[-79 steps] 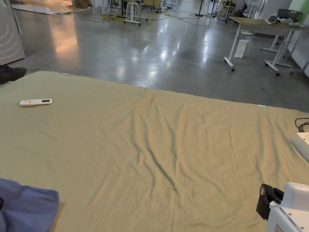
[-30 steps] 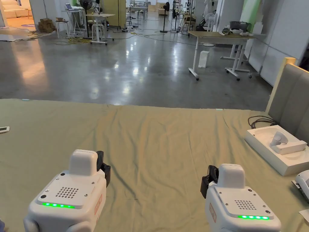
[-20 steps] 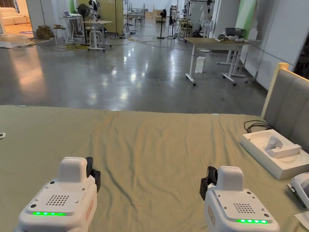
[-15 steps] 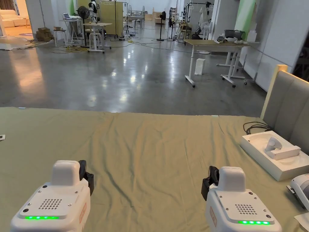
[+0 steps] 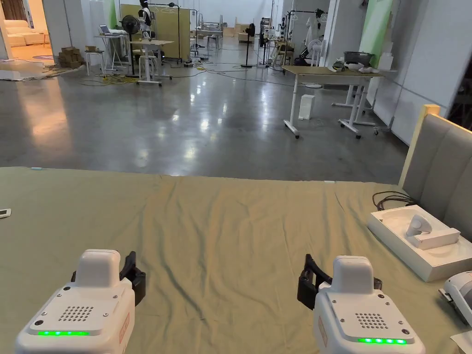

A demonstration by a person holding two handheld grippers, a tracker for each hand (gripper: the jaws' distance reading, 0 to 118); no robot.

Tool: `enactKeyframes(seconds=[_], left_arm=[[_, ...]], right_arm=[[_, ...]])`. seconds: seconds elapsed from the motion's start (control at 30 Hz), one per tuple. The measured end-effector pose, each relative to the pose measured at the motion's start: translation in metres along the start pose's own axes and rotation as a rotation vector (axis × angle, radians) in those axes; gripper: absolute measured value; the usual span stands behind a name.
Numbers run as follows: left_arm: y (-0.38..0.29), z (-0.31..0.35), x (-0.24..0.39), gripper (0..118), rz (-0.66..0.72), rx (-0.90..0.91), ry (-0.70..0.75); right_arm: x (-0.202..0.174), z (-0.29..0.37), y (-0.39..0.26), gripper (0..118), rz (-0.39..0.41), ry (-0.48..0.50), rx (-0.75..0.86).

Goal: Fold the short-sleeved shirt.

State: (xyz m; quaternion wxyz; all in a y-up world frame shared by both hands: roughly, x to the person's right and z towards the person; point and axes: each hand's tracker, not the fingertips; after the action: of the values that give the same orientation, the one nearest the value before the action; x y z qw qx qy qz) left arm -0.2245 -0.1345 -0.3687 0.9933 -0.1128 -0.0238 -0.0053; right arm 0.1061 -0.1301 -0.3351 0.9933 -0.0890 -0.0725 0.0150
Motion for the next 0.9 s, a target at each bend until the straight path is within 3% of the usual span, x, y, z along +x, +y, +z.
enactKeyframes(seconds=[0.03, 0.07, 0.27, 0.63, 0.9], left_arm=[[-0.001, -0.001, -0.001, 64, 0.003, -0.007, -0.012], [-0.001, -0.001, -0.001, 72, 0.013, -0.011, -0.027], [0.0, 0.005, -0.003, 73, 0.045, 0.022, -0.029], [0.007, 0.003, -0.01, 73, 0.151, 0.051, -0.048], [0.004, 0.001, -0.015, 73, 0.104, 0.034, -0.071]], right_arm=[[0.0, 0.0, 0.0, 80, -0.006, -0.007, -0.003], [0.001, 0.0, 0.0, 80, -0.015, -0.014, 0.001], [0.006, -0.002, 0.001, 111, -0.041, -0.018, 0.003], [0.008, 0.004, 0.004, 117, -0.022, 0.013, 0.035], [0.007, 0.002, 0.009, 118, -0.036, 0.021, 0.016]])
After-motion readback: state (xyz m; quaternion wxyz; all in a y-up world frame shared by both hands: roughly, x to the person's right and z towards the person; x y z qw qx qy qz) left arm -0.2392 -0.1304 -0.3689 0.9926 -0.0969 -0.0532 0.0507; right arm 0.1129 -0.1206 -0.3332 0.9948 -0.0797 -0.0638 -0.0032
